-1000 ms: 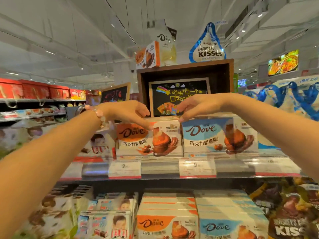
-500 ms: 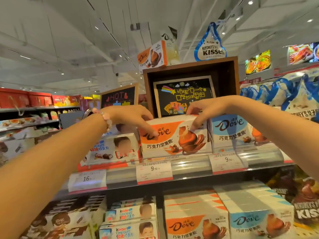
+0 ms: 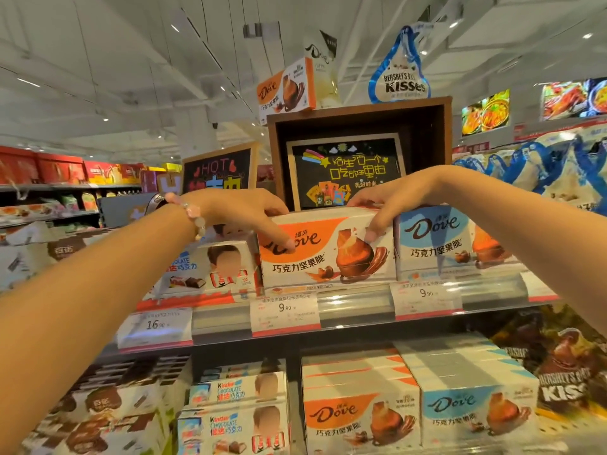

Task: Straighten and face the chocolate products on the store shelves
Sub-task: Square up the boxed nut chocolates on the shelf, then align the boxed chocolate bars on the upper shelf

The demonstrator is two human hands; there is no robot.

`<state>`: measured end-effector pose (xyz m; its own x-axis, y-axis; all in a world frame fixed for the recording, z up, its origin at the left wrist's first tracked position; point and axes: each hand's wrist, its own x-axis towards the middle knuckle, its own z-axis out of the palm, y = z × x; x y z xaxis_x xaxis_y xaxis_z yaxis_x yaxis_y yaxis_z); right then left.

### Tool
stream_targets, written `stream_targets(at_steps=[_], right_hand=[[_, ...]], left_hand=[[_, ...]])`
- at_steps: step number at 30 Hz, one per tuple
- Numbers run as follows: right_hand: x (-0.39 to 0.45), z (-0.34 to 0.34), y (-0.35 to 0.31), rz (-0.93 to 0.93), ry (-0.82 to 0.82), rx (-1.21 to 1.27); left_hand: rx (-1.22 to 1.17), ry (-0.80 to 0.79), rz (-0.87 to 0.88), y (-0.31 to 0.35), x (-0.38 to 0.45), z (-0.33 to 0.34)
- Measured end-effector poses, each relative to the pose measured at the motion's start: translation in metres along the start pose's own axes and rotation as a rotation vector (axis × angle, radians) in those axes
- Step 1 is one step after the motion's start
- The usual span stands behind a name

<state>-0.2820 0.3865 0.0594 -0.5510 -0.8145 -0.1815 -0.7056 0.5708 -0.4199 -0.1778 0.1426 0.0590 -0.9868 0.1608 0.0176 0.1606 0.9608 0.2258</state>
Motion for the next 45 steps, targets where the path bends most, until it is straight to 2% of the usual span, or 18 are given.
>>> stream_targets(at_steps=[2,4,9,14,23,29,39,45], right_hand=[[0.0,-0.001,0.0,0.011,-0.029,-0.012],[0.001,-0.001,0.002,0.002,0.008,-0.011],[0.003,-0.002,0.004,-0.001,0.016,-0.022],[0.007,0.0,0.008,-0.073,0.077,-0.053],[0.006,0.001,0.009,-0.116,0.058,-0.036],[0.01,-0.001,0.013,-0.073,0.105,-0.1],[0.011,0.0,0.013,-0.146,0.089,-0.109],[0.007,-0.007,0.001,-0.067,0.043,-0.257]], left_hand=[[0.03,-0.013,-0.005,0.001,0.0,0.001],[0.041,-0.01,-0.014,0.001,0.0,0.0],[-0.043,-0.034,-0.094,0.003,0.0,-0.006],[-0.076,-0.083,-0.1,0.008,0.002,-0.007],[-0.109,-0.142,-0.111,0.008,0.003,-0.01],[-0.067,-0.03,-0.113,0.007,-0.003,-0.008],[-0.072,-0.006,-0.171,0.005,-0.007,-0.01],[-0.061,0.186,-0.182,0.004,-0.027,-0.006]])
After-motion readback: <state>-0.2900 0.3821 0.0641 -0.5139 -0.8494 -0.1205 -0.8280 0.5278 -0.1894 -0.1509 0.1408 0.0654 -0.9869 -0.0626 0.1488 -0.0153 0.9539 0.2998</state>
